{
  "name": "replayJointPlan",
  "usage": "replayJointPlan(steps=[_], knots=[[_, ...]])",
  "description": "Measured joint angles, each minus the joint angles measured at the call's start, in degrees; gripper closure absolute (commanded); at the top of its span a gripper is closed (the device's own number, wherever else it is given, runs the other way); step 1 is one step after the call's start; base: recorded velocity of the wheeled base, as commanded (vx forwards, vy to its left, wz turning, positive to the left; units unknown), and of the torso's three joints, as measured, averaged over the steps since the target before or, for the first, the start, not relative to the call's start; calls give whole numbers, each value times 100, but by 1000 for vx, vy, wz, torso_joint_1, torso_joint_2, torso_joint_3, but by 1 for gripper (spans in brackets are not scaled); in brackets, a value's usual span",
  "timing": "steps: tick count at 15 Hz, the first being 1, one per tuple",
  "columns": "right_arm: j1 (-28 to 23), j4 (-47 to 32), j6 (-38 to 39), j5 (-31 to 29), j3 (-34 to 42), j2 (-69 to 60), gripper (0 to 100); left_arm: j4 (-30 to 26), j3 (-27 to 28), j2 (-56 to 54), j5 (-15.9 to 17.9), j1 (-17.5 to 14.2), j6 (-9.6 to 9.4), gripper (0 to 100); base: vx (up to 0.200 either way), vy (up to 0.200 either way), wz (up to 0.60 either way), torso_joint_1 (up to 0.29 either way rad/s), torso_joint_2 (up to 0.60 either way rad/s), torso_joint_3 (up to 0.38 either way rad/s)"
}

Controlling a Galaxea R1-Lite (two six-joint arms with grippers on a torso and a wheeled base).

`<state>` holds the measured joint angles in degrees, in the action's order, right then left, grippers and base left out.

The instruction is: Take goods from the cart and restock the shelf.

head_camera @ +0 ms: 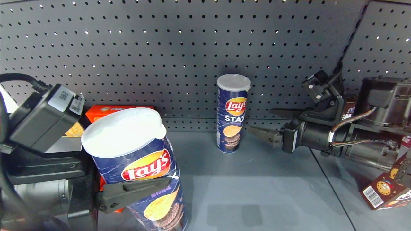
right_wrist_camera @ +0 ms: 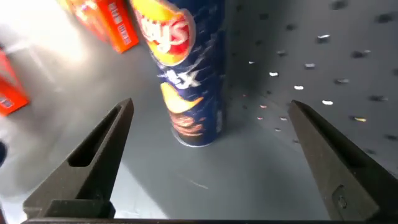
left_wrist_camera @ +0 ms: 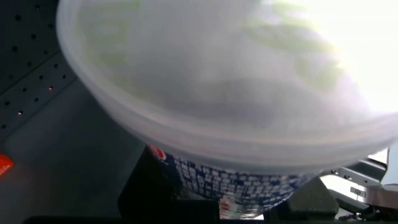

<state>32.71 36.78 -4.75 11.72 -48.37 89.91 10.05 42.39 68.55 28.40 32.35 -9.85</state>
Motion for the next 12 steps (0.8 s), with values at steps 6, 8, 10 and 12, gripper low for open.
replayJointPlan(steps=[6, 8, 10, 12], knots=[[-10, 239, -4, 79, -46, 383, 0, 21, -149, -57, -2, -11, 0, 100, 0, 0, 0, 0, 0, 0], [-5, 268, -6, 101, -101, 522, 0, 16, -146, -61, 2, -11, 2, 100, 0, 0, 0, 0, 0, 0], [-7, 274, -4, 108, -168, 649, 0, 22, -138, -63, 2, -11, 2, 100, 0, 0, 0, 0, 0, 0], [-7, 274, -6, 123, -239, 784, 0, 43, -113, -63, 13, -77, 2, 100, 0, 0, 0, 0, 0, 0]])
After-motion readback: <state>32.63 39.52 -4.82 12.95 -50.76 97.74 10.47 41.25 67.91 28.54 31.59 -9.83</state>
